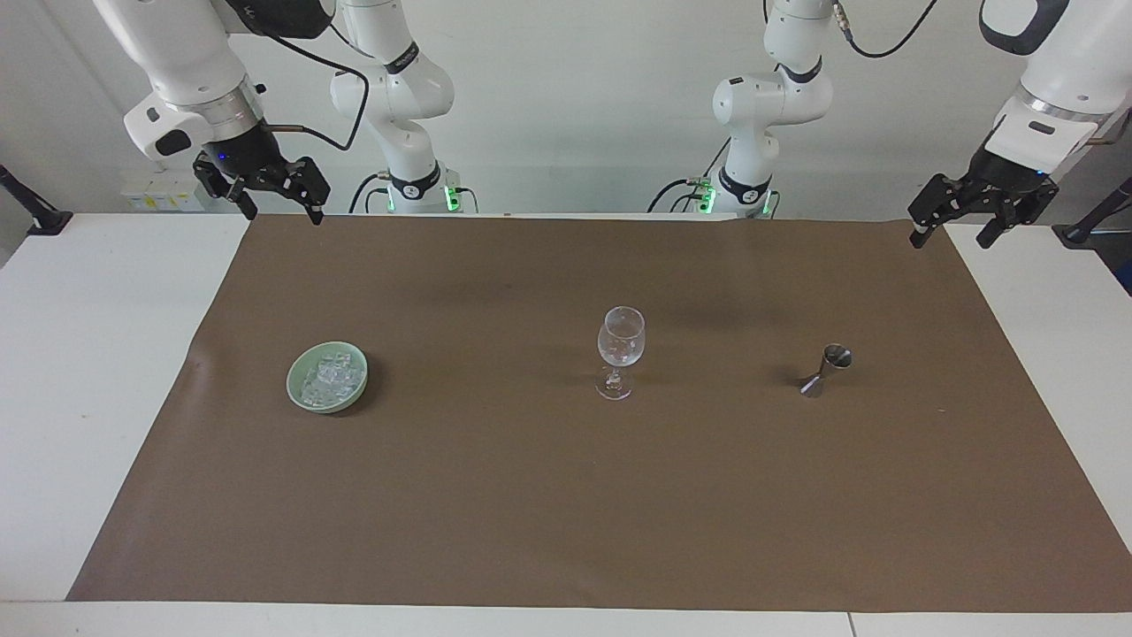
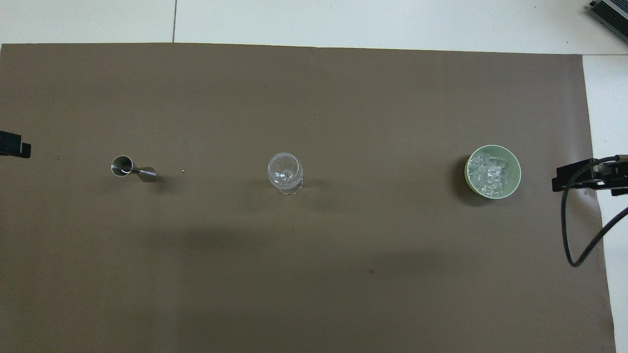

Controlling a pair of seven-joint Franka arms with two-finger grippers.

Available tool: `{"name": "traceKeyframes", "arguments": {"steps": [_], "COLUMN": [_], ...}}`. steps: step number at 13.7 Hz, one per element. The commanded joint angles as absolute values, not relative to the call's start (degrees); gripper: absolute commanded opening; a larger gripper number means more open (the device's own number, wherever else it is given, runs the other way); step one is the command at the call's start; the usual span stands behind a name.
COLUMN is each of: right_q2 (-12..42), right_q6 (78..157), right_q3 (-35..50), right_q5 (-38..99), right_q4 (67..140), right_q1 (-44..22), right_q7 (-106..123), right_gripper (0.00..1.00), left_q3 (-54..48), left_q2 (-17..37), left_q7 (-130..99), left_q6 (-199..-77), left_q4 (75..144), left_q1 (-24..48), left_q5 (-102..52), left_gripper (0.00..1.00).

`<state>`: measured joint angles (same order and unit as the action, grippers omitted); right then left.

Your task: Pour wine and add ice with both arms

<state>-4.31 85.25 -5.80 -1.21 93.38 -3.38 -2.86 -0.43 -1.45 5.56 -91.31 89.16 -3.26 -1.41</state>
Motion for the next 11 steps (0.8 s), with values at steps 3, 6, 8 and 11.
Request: {"name": "traceKeyframes", "arguments": {"steps": [3,6,8,11], "right_q2": [-4.57,-4.57,-4.57,-4.57], "right_q6": [84.29,84.29,84.29,84.20], "right_q3": [-5.80,-5.80,-5.80,-5.80], "right_q5": [-1.05,-1.05,-1.05,-1.05], "right_q4": [92.99,92.99,92.99,92.99], "right_q1": [-3.25,-3.25,-3.25,-3.25], "right_q7": [-1.23,-1.23,-1.23,-1.23], "right_gripper": [1.00,1.00,1.00,1.00], "left_q3": [-0.18,-0.09,0.35,0.53], "left_q2": [-2.90,-3.16,-3.34,-3.34], "left_q7": [5.45,5.54,5.54,5.54], "left_q6": [-90.70,-90.44,-90.44,-90.35], "left_q4": [90.79,91.23,91.67,91.76], "left_q1": [-2.81,-3.43,-3.78,-4.04], "left_q5": [-0.53,-0.53,-0.53,-0.53], "left_gripper": [1.00,1.00,1.00,1.00]}}
